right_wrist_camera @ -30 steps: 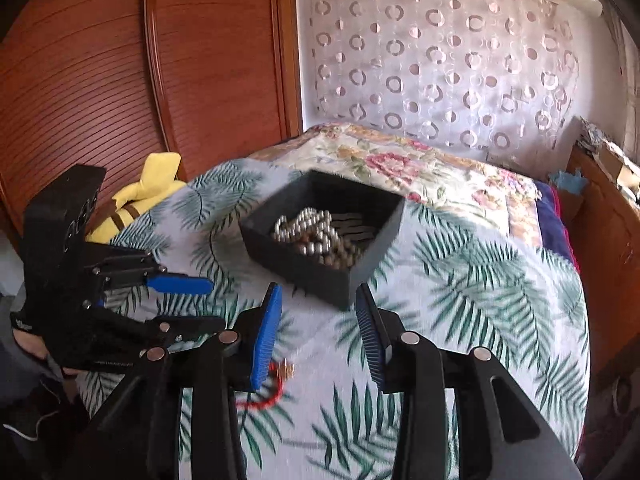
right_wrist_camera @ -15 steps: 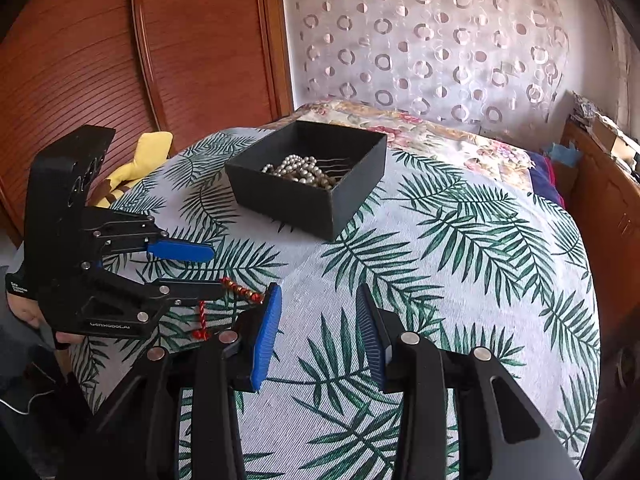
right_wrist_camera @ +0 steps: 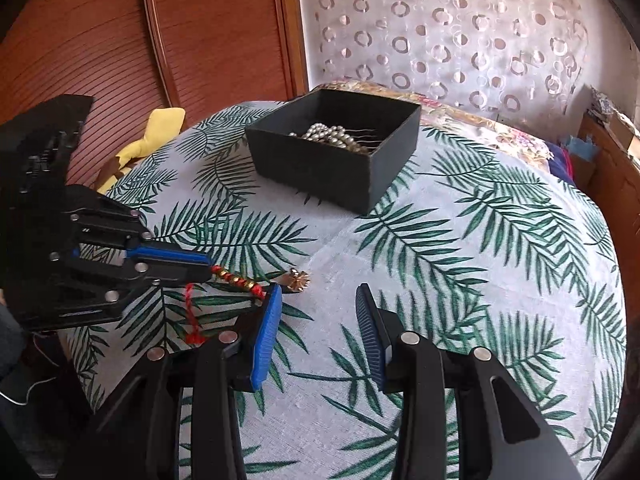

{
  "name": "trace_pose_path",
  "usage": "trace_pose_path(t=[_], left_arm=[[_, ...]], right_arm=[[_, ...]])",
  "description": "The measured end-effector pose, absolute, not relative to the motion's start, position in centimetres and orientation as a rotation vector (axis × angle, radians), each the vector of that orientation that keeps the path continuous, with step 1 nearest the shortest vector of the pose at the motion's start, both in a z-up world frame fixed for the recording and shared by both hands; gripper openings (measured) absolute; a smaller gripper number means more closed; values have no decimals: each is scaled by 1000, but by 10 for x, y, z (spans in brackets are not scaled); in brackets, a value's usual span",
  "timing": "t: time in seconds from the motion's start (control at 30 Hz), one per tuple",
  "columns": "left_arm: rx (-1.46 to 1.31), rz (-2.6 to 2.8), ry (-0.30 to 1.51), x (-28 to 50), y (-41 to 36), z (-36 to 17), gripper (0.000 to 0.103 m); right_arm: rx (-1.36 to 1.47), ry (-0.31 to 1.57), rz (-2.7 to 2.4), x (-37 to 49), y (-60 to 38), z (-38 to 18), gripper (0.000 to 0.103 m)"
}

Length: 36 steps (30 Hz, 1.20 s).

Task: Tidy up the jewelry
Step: 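Grasp the red string bracelet with the left gripper and lift it, then lower the red bracelet into the box with the left gripper while the right gripper drops the bronze charm in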

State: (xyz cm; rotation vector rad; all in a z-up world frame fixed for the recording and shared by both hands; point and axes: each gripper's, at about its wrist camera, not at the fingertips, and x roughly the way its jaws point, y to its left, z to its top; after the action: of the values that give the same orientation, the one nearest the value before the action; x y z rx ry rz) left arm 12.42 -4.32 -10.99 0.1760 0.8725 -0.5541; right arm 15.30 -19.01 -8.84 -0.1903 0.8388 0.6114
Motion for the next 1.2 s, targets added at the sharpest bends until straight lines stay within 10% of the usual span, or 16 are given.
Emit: trace_pose_path(t=[0.33, 0.57, 1.2], left_arm=[[135, -493, 836, 115, -20, -99, 2], [108, -463, 823, 116, -10, -98, 2], [73, -407, 689, 133, -1, -53, 2]], right_arm=[[-259, 867, 609, 160, -164, -99, 40], [-328, 867, 583, 162, -155, -103, 17], [-302, 707, 577, 175, -161, -42, 17]])
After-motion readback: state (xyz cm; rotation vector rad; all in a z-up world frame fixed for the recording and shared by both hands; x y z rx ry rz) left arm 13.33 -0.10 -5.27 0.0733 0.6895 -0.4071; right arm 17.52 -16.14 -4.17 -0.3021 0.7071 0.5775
